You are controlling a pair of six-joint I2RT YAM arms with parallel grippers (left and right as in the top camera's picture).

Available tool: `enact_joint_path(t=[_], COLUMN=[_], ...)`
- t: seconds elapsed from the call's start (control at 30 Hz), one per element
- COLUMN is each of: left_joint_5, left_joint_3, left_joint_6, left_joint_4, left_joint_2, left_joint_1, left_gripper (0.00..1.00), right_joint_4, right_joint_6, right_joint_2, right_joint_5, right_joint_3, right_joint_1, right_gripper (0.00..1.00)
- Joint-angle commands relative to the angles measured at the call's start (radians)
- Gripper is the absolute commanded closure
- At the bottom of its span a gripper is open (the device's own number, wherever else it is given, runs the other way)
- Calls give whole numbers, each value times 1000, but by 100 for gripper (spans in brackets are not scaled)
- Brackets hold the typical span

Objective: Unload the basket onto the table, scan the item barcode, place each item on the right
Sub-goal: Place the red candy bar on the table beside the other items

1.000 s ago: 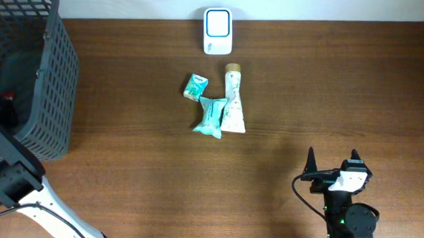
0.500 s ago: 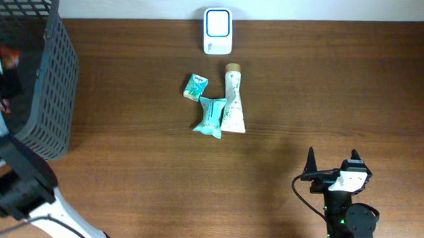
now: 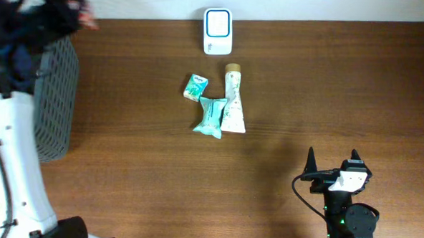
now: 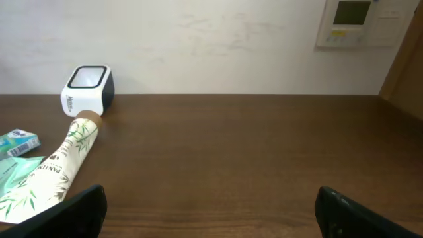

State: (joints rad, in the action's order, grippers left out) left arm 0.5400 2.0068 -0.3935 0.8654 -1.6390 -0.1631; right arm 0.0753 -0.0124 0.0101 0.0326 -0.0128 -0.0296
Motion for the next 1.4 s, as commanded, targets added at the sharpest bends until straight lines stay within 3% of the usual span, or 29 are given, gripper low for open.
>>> enact_joint_path(t=[0.0,0.1,0.23,0.33,0.5,0.6,0.67,0.7,0.73,0.87,1.03,1.13,1.17,1.33,1.37], left_joint_5=[-145,-392,-539,-528,-529,-544,-544,-544,-544,-518,-532,-673,-733,-704,-630], left_joint_3=[-11,-11,-11,-11,-11,-11,-11,-11,-8,126,570,819,867,877,877], left_joint_6=[-25,-33,-228,-330,-336,-336,-336,-335,-335,-237,-150,-150,-124,-104,-47], left_joint_4=[67,148,246,310,340,336,343,344,345,422,686,808,823,823,823], left_joint_2=[-59,-145,-311,-459,-634,-704,-719,-719,-717,-715,-715,-713,-713,-708,-708], left_joint_1=[177,314,396,416,464,472,473,474,475,459,440,430,412,323,301], left_gripper=[100,100,100,100,100,95,85,74,55,50,45,30,4,1,1], right_joint_4=[5,5,5,5,5,5,5,5,5,5,5,5,5,5,5], right_joint_6=[-6,-6,-6,-6,-6,-6,-6,-6,-6,-6,-6,-6,-6,-6,-6], right_joint_2=[-6,-7,-6,-6,-7,-6,-6,-7,-6,-6,-7,-6,-7,-6,-7], right_joint_5=[-2,-2,-2,-2,-2,-2,-2,-2,-2,-2,-2,-2,-2,-2,-2], right_joint_3=[7,7,7,7,7,7,7,7,7,7,7,7,7,7,7], right_joint_1=[-4,-4,-4,-4,-4,-4,-4,-4,-4,-4,-4,-4,-4,-4,-4], right_gripper=[1,1,1,1,1,1,1,1,1,1,1,1,1,1,1])
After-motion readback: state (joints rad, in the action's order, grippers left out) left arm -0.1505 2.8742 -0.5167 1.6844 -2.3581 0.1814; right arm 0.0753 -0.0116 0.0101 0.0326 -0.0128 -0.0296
